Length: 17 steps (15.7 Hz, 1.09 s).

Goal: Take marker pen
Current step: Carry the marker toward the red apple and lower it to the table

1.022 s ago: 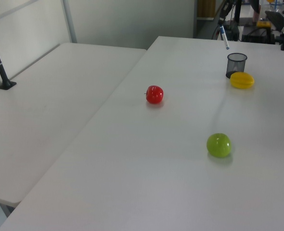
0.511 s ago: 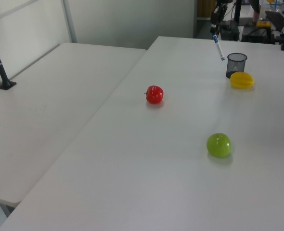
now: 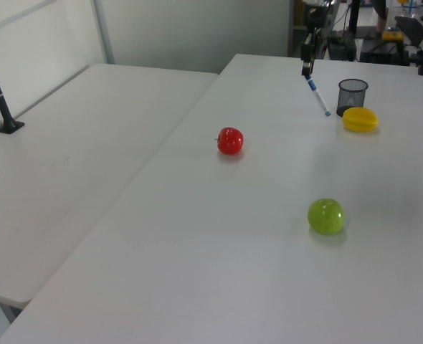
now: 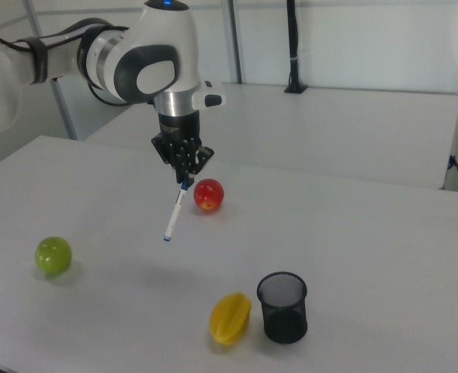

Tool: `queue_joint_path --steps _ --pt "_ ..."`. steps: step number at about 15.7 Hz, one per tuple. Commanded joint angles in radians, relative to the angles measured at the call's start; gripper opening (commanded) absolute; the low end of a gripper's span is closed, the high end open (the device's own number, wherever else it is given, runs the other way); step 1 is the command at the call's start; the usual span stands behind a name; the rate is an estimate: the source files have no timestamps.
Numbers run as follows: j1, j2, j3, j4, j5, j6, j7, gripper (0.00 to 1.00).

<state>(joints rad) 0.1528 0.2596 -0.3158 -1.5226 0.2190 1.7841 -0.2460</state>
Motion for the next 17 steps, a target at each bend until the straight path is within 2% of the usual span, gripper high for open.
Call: queue_joint_path --steps 1,10,12,17 --pt "0.045 0.052 0.001 -0.005 0.016 -0.009 0.033 0.07" --pt "0.146 0.217 0.012 0.01 0.002 0.005 0.086 0.07" --pt "0.151 0.259 0.033 0.025 -0.003 0.041 0.116 0.07" --pt "0.152 0.305 0.073 0.022 -0.033 0.153 0.159 0.18"
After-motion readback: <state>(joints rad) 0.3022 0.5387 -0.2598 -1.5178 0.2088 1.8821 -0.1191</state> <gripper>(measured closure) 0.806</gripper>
